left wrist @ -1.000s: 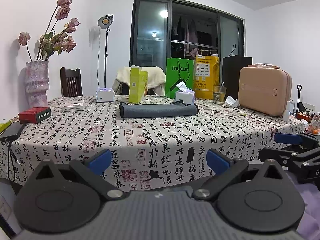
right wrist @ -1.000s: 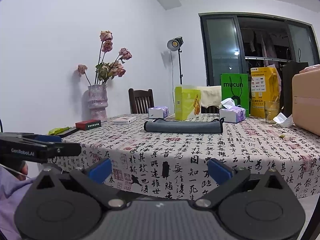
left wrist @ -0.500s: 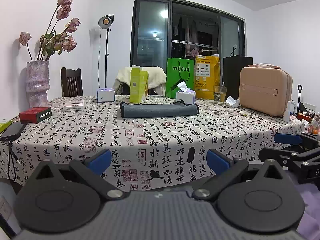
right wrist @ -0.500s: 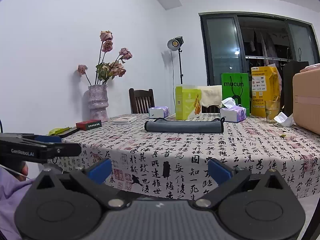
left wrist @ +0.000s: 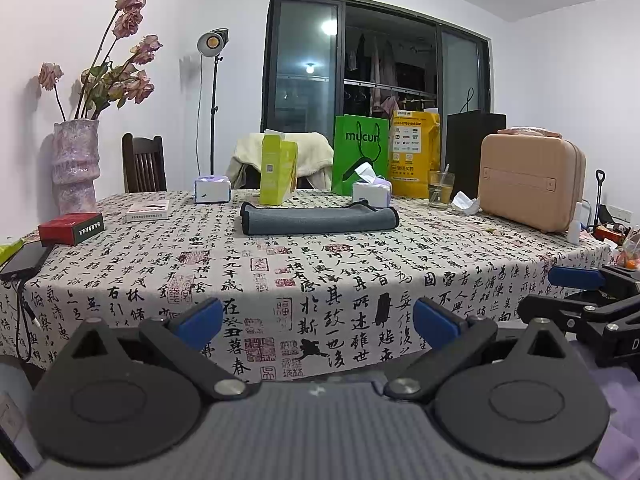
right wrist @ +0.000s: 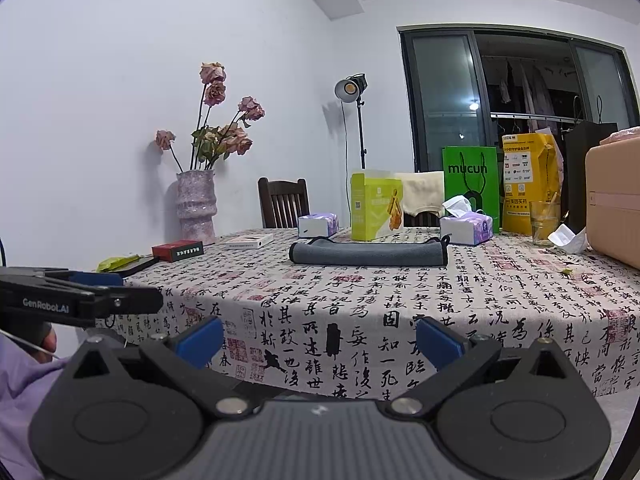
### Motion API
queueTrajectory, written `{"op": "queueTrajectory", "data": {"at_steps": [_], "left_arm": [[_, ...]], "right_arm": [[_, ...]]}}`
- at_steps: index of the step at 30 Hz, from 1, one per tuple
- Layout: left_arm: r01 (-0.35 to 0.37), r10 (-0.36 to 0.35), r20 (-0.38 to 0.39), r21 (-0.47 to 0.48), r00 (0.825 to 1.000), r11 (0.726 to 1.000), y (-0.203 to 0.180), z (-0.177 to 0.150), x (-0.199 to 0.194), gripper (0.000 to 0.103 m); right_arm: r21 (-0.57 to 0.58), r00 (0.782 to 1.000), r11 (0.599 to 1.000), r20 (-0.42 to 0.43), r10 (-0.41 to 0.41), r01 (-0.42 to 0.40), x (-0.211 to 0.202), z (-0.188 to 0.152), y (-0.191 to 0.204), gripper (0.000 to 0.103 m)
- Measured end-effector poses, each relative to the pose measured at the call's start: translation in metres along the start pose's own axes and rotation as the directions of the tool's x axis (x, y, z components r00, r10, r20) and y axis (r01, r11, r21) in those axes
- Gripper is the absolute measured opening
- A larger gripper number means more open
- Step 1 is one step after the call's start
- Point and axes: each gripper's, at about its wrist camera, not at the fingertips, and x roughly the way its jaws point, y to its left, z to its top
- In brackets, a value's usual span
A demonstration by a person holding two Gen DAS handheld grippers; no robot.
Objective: Fold towel
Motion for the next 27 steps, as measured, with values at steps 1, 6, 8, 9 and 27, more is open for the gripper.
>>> {"op": "queueTrajectory", "data": {"at_steps": [1,6,8,9,27], "left_arm": [[0.000,0.000,0.000,0.000,1.000,1.000,0.0002,0.0000,0.0000,0.103],[-0.001,0.001,0.002,0.001,1.000,1.000,0.0011,-0.0006,-0.0004,0.103],[-0.001,0.001,0.002,0.001,1.000,1.000,0.0010,-0.0005,-0.0004,0.103],[-0.001,0.001,0.002,0.002,1.000,1.000,0.0011,-0.0005,-0.0004,0.103],[-0.001,0.001,0.002,0.001,1.000,1.000,0.0011,-0.0006,-0.0004,0.103]], "right_arm": [[0.000,1.000,1.000,0.001,0.000,0.000,0.0000,0.0000,0.0000,0.103],[-0.001,1.000,1.000,0.003,-0.001,0.001,-0.0007,0.0002,0.0003,0.103],[0.000,1.000,1.000,0.003,-0.002,0.002,-0.0009,0.0002,0.0002,0.103],[0.000,1.000,1.000,0.003,-0.001,0.001,-0.0011,0.0001,0.0003,0.103],[0.002,1.000,1.000,-0.001,0.003,-0.003,0.0004,-0.0001,0.0018,0.103]]}}
